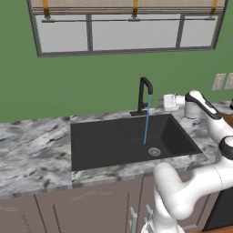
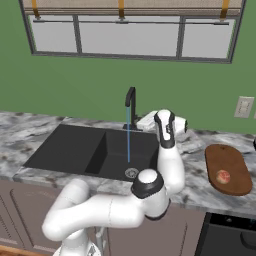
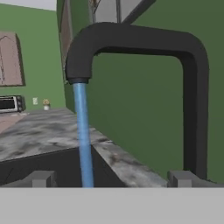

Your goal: Pick the peach from the sink and place it on the cutting board to airdry. Then turn off the sink faucet.

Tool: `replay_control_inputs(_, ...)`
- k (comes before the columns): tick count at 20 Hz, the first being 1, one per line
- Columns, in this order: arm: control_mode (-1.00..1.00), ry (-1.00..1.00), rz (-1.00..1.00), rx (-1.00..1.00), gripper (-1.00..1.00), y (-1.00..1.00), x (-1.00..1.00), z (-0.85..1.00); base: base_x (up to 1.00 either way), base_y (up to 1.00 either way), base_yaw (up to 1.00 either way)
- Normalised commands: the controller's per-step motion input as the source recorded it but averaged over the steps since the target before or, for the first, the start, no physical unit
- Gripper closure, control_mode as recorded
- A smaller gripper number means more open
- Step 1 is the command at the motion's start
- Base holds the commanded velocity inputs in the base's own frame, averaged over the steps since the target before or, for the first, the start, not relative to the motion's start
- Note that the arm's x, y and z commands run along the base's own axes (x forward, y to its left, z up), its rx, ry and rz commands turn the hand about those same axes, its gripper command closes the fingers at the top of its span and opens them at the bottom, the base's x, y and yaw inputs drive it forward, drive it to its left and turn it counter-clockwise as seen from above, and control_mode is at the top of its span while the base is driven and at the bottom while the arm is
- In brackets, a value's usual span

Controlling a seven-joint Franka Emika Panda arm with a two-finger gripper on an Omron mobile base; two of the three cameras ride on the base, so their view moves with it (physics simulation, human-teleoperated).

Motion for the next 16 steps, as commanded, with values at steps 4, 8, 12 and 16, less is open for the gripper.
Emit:
replay_control_inputs(4,-1.00,0.02,0.00,0.00,-1.00,-0.14,0.34,-0.07,0.00,0.00,0.00)
replay_control_inputs(8,-1.00,0.02,0.00,0.00,-1.00,-0.13,0.33,-0.07,0.00,0.00,0.00)
replay_control_inputs(12,-1.00,0.02,0.00,0.00,-1.00,-0.13,0.33,-0.11,0.00,0.00,0.00)
replay_control_inputs(16,-1.00,0.02,0.00,0.00,-1.00,-0.08,0.28,-0.15,0.00,0.00,0.00)
